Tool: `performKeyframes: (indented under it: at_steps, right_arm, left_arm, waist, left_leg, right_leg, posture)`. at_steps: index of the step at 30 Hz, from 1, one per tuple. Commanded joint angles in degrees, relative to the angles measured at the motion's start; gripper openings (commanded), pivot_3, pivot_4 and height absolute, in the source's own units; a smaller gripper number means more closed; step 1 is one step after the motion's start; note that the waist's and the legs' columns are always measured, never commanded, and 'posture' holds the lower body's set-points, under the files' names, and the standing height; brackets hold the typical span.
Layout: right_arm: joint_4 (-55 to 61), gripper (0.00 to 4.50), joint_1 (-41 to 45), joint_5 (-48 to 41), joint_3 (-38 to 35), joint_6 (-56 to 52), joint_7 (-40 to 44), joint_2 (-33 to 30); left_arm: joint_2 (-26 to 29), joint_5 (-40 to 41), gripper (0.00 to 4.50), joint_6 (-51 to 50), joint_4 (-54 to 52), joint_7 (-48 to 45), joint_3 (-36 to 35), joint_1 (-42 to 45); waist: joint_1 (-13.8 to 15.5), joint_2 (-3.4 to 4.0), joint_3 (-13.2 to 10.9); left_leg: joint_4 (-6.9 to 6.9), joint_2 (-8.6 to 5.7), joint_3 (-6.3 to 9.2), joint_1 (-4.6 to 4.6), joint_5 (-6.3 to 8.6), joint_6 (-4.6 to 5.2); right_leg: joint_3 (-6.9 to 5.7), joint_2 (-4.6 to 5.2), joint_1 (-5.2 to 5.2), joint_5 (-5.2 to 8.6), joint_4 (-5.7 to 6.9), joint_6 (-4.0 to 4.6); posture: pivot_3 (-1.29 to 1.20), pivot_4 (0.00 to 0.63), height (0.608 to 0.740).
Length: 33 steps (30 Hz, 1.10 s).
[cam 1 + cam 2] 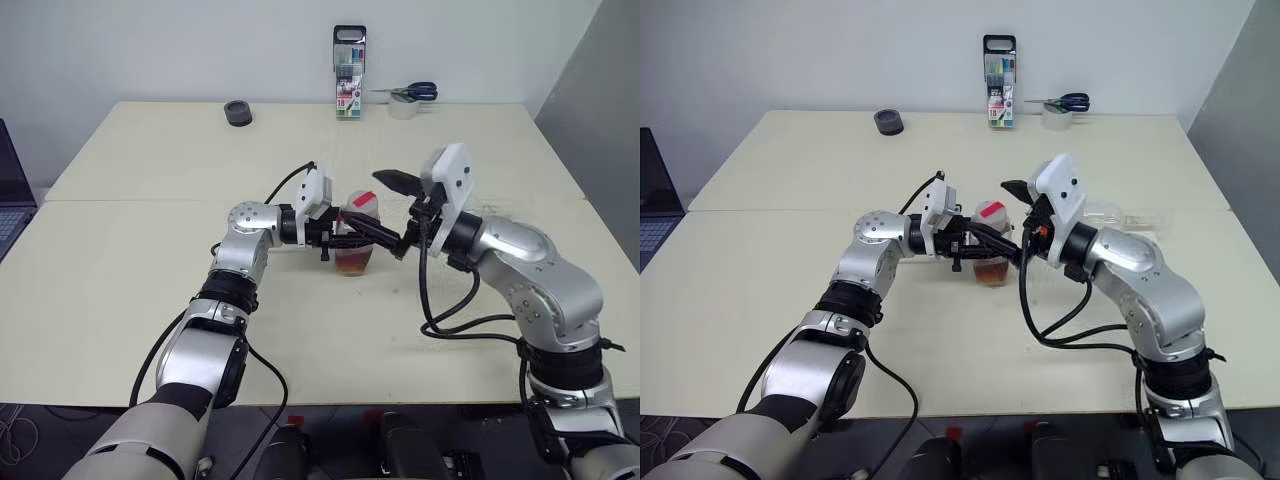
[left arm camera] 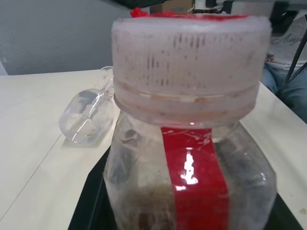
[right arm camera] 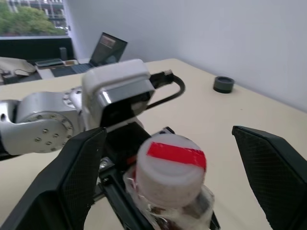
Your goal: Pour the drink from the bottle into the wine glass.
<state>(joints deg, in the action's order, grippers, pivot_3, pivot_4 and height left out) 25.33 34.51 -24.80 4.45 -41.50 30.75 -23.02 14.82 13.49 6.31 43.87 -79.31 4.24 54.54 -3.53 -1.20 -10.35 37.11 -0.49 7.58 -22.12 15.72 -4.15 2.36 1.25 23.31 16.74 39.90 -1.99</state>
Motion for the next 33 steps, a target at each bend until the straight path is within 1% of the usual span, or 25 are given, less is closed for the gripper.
performKeyframes:
  at_steps: [1,3,5,9,15,24,30,33]
  right_arm:
    - [1.0,4.5,0.5,4.3,2.2,4.0,-1.8,0.1]
    - [0.2,4.5,0.6,5.9,2.9,5.0,-2.4,0.4]
    - [-0.7,4.5,0.7,6.7,2.3,5.3,-3.8,1.2]
    - [-1.0,4.5,0.2,7.6,0.8,5.2,-4.6,0.8]
    - [1.6,4.5,-2.4,5.7,-2.1,2.8,-4.3,-0.7]
    - [6.7,4.5,-5.7,1.8,-3.5,-0.9,-3.0,-3.3]
    - [10.6,4.5,-5.6,-2.5,-3.9,-4.2,-1.0,-5.1]
    - [10.5,4.5,-2.9,-1.5,-2.2,-4.4,-4.0,-2.9]
  left_arm:
    - [-0.4,1.5,1.65,-0.1,-2.1,0.4,-1.2,1.1]
    - [-0.5,1.6,1.65,-0.2,-2.3,0.4,-1.2,1.1]
    - [-0.7,1.6,1.65,-0.4,-2.5,0.4,-1.1,1.1]
    - [-0.7,1.6,1.65,-0.7,-2.8,0.3,-1.2,0.9]
    - [-0.6,1.3,1.65,-0.3,-2.6,0.8,-1.4,0.8]
    - [-0.2,1.3,1.65,0.1,-1.9,1.1,-1.5,1.1]
    - [0.1,1.6,1.65,-0.6,-1.4,0.3,-1.6,1.8]
    - [0.3,1.8,1.65,-1.1,-1.1,-0.2,-1.8,2.3]
  waist:
    - [0.0,0.0,0.0]
    - [0.0,0.0,0.0]
    - [0.0,0.0,0.0]
    - [0.0,0.0,0.0]
    - [0.1,0.0,0.0]
    - [0.1,0.0,0.0]
    - [0.1,0.0,0.0]
    - [0.0,0.0,0.0]
  left_leg:
    - [0.0,0.0,0.01,0.0,0.0,0.0]
    - [0.0,0.0,0.0,0.0,0.0,0.0]
    - [0.01,-0.01,0.0,0.0,-0.01,-0.02]
    - [0.01,-0.01,0.0,0.0,-0.04,-0.07]
    - [0.01,-0.01,0.01,-0.01,-0.02,-0.04]
    - [0.01,-0.01,0.0,-0.01,0.0,0.0]
    - [0.0,0.0,0.0,-0.01,0.0,0.0]
    - [0.0,0.0,-0.02,-0.01,0.0,0.0]
  right_leg:
    - [0.0,-0.01,0.0,0.0,0.0,0.0]
    - [-0.01,-0.01,0.0,0.0,0.0,0.0]
    - [0.0,0.0,0.0,0.0,0.0,0.0]
    - [0.0,0.0,0.0,0.0,0.0,0.0]
    - [0.0,0.01,0.0,0.0,0.0,0.0]
    - [0.01,0.0,0.0,0.0,0.0,0.0]
    - [0.0,-0.01,0.0,0.0,-0.01,0.0]
    - [0.02,-0.01,0.0,0.0,-0.01,0.0]
  posture:
    - [0.0,0.15,0.74]
    - [0.0,0.15,0.74]
    - [0.0,0.15,0.74]
    - [0.0,0.15,0.74]
    - [0.0,0.15,0.74]
    - [0.0,0.15,0.74]
    - [0.0,0.15,0.74]
    - [0.0,0.15,0.74]
